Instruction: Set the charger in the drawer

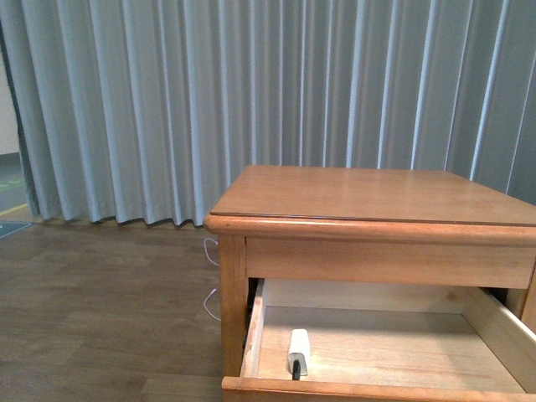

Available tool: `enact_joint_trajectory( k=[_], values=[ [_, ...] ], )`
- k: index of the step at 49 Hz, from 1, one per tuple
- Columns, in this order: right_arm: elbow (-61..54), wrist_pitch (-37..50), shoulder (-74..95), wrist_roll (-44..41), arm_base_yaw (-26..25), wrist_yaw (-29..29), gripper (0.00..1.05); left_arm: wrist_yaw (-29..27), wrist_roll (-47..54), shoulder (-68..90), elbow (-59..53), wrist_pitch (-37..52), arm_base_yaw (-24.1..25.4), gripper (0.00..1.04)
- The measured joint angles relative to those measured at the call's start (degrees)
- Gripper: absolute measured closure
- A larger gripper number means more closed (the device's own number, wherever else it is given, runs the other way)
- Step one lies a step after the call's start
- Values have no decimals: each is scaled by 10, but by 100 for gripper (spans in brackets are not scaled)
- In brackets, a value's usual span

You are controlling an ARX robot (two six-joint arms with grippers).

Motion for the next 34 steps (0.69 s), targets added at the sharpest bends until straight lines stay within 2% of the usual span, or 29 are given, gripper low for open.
enact_joint_trajectory(
  k=[3,9,18,26,34],
  values=[
    [26,-86,26,-3,5,41,8,0,0,0,0,0,0,84],
    [47,-187,96,11,1,30,8,0,0,0,0,0,0,64],
    [77,-190,211,42,18,8,8,0,0,0,0,0,0,36],
    [133,-134,363,91,63,5,8,0,0,-1,0,0,0,5],
    [178,-89,485,122,90,14,8,0,1,-1,0,0,0,6]
  ],
)
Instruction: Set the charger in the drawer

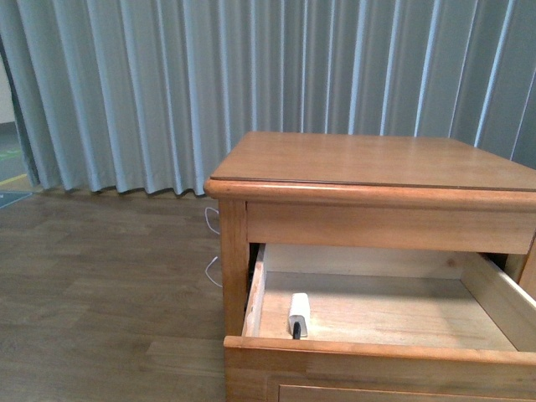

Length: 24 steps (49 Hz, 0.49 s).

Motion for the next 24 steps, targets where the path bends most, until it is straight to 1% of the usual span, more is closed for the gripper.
enact_joint_trajectory(
  k=[15,24],
  values=[
    [67,48,161,52,22,5,8,0,0,0,0,0,0,6],
    [108,69,231,68,24,24,8,0,0,0,0,0,0,6]
  ],
)
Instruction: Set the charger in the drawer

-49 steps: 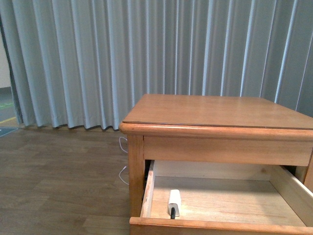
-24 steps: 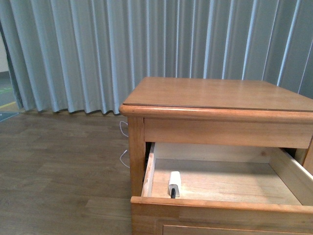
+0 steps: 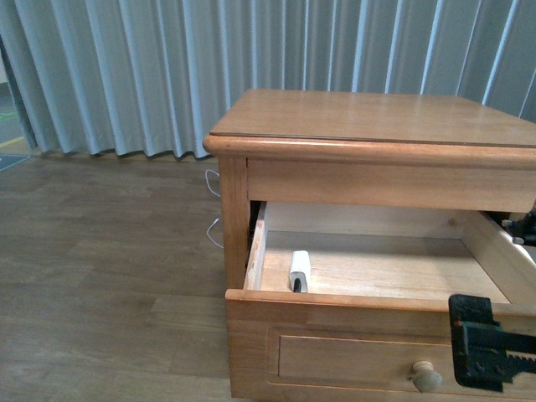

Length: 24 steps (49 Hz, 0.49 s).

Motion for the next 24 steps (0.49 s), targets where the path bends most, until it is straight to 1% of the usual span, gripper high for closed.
enact_joint_trajectory(
  k=[4,13,24],
  values=[
    [19,15,32,1,0,6,8,0,0,0,0,0,0,6],
    [103,64,137,20,-16,51,8,0,0,0,0,0,0,6],
    [188,76,224,48,-28,77,8,0,0,0,0,0,0,6]
  ],
)
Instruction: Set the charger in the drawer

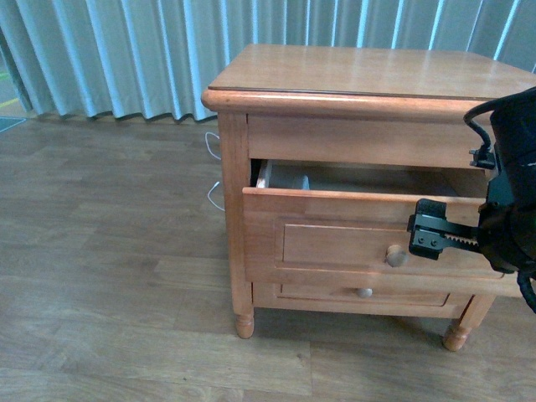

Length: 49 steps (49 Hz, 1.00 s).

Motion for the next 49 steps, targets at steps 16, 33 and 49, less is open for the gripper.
enact_joint_trajectory(
  k=[16,33,49],
  values=[
    [112,31,87,75,-3,-3,8,0,0,0,0,0,0,6],
    [148,88,125,125,0,15,8,0,0,0,0,0,0,6],
    [117,119,113,136,0,8,8,0,0,0,0,0,0,6]
  ],
)
